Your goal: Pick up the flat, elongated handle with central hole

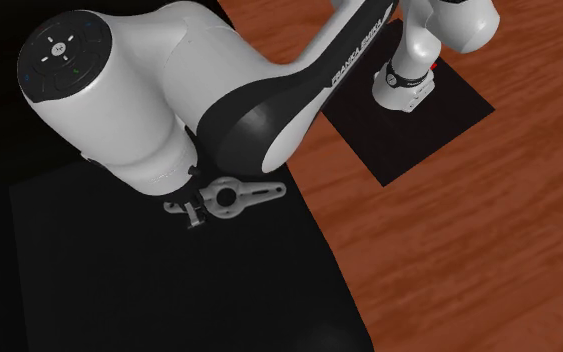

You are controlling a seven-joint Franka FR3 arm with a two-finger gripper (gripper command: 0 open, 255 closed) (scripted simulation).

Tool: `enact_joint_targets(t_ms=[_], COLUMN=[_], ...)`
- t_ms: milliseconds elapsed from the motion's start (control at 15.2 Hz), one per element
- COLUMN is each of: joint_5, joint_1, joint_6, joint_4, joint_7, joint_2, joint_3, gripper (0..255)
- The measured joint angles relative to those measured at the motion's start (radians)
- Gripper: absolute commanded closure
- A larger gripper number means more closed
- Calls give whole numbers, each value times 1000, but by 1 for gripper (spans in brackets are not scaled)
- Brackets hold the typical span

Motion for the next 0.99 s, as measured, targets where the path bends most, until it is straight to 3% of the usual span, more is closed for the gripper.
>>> enact_joint_targets(t_ms=[396, 990], joint_5=[-1, -13], joint_1=[6, 30], joint_6=[-80, -273], joint_4=[95, 393], joint_7=[0, 1], joint_2=[18, 122], joint_3=[1, -3], gripper=[255, 255])
